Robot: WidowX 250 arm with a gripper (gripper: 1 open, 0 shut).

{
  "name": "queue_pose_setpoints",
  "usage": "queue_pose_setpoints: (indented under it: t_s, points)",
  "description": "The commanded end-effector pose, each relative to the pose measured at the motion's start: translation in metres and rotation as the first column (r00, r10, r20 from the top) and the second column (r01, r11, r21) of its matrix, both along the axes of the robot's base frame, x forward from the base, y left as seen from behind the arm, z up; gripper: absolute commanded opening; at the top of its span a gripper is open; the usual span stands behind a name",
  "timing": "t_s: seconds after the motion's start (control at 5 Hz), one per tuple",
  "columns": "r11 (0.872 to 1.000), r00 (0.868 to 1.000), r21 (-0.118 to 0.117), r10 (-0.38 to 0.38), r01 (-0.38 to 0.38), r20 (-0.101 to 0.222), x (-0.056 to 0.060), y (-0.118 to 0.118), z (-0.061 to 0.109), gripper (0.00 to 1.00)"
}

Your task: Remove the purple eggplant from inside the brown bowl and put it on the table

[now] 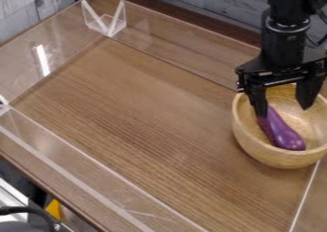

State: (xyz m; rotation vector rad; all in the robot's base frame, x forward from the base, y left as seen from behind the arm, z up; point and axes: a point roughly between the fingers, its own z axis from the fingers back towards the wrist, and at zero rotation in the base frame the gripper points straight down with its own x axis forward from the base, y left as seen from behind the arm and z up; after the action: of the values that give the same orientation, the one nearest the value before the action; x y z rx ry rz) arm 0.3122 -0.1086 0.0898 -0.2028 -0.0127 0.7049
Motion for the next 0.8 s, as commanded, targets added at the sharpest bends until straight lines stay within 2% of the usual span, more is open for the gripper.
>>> queue_pose_setpoints:
  t_s: [0.0, 0.4, 0.6]
  points:
    - [0.998, 0.996, -0.015, 0.059, -0.059, 0.062, 0.005, -0.011, 0.011, 1.00]
    - [0.998, 0.997, 0.012, 0.056, -0.057, 0.047, -0.004, -0.026, -0.028, 1.00]
    - [1.000, 0.999, 0.025, -0.006, 0.005, 0.040, 0.002, -0.027, -0.047, 1.00]
